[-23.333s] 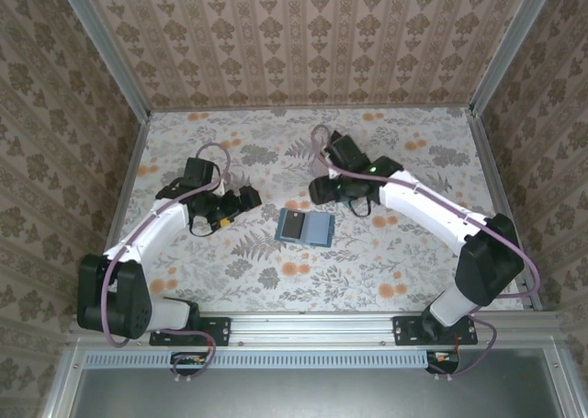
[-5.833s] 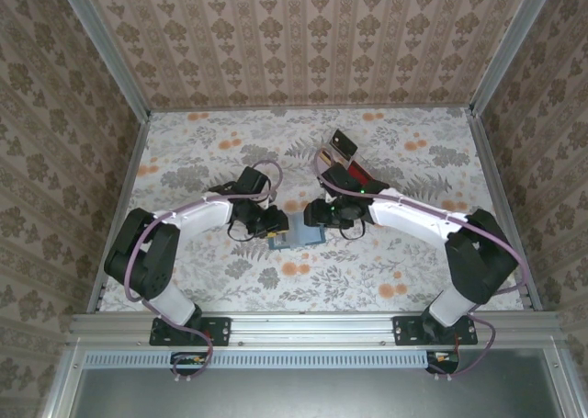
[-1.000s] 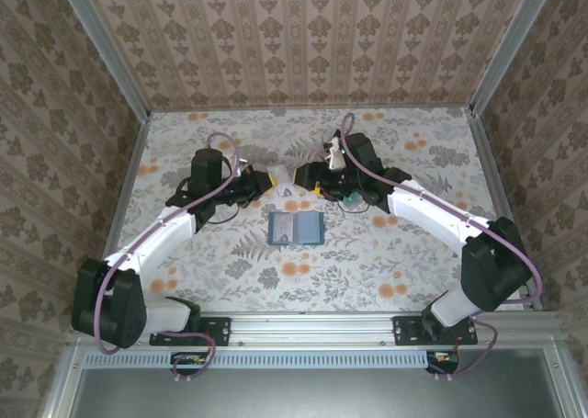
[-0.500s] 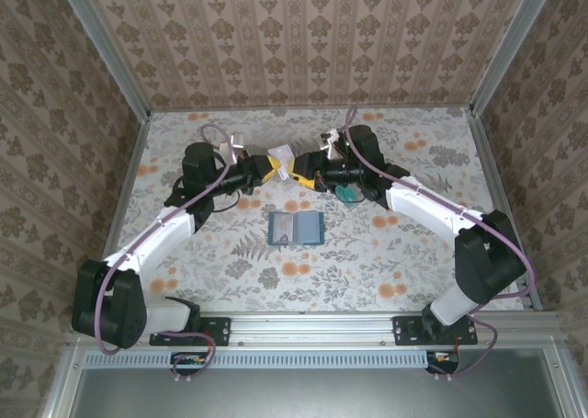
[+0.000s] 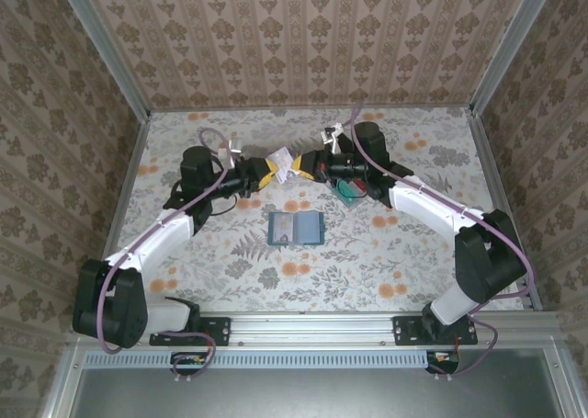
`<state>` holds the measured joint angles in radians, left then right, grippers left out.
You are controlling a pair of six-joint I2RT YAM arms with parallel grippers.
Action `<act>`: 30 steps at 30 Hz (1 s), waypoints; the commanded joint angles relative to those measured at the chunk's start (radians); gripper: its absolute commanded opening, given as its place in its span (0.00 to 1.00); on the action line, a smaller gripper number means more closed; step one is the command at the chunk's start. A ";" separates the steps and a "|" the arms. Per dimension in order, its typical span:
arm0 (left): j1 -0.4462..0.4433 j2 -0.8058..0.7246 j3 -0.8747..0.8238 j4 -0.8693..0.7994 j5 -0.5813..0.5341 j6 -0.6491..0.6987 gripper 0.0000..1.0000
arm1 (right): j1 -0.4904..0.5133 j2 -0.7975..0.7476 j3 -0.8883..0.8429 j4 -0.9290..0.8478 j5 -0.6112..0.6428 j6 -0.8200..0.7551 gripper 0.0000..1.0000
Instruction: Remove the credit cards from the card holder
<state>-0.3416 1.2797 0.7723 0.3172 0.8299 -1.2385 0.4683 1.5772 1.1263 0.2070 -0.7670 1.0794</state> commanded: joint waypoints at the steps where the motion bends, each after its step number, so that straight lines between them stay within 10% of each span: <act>1: 0.017 -0.022 0.017 -0.248 -0.041 0.146 0.47 | -0.008 -0.032 0.030 -0.138 0.052 -0.162 0.00; 9: 0.021 -0.040 0.094 -0.830 -0.414 0.552 0.96 | -0.027 -0.031 0.139 -0.566 0.488 -0.701 0.00; 30: 0.030 -0.011 0.039 -0.857 -0.472 0.577 1.00 | -0.052 0.346 0.390 -0.573 0.703 -1.202 0.00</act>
<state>-0.3191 1.2613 0.8253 -0.5243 0.3683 -0.6865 0.4274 1.8866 1.4704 -0.3481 -0.0975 -0.0601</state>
